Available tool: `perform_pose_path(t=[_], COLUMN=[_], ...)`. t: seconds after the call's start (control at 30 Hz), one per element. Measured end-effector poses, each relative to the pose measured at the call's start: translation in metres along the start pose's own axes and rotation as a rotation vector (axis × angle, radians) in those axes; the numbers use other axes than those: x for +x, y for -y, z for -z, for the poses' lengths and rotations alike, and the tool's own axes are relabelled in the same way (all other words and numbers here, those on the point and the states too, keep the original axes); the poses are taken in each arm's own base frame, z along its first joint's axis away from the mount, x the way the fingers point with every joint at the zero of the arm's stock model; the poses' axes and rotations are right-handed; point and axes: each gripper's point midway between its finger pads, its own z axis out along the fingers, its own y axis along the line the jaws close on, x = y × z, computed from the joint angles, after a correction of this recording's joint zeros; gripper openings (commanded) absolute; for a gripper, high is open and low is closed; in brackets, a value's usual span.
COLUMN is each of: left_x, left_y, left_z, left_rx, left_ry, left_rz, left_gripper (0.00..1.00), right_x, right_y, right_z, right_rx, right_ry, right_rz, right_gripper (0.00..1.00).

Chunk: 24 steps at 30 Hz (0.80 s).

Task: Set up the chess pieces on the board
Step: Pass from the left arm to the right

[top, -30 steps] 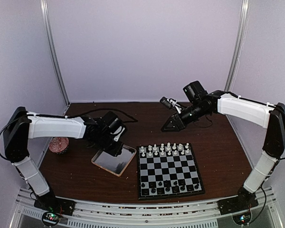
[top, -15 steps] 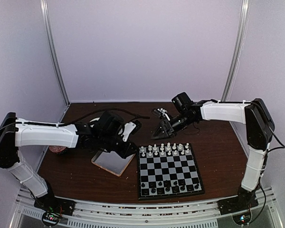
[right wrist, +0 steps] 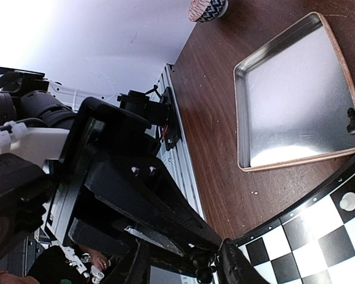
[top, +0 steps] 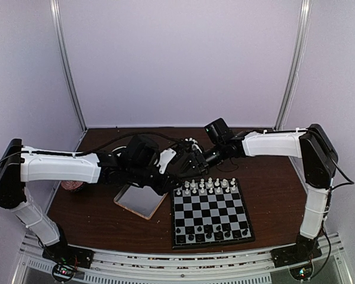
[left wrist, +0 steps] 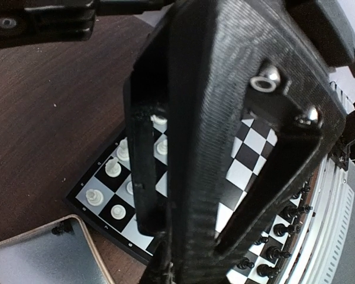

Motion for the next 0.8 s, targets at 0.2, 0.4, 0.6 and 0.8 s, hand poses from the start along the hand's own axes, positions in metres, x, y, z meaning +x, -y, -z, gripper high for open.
perform_pose_path(t=[0.2,0.4,0.6,0.8], left_x=[0.0,0.001,-0.001,0.0], left_y=[-0.001,-0.002,-0.002,-0.005], left_z=[0.0,0.0,0.0,-0.001], left_rx=[-0.008,-0.013,-0.015,-0.031], left_ry=[-0.001,-0.002,0.001,0.0], left_rz=[-0.001,-0.001,-0.002,-0.002], left_gripper=[0.1,0.1,0.12,0.27], right_x=[0.008,0.009,0.008,0.008], right_y=[0.005,0.005,0.008,0.012], right_z=[-0.002,-0.002,-0.002,-0.001], right_rx=[-0.01,-0.014,-0.013,-0.011], right_ry=[-0.015,-0.016,-0.01,0.001], right_rz=[-0.031,-0.036,-0.056,-0.057], right_gripper=[0.32,0.17,0.04,0.02])
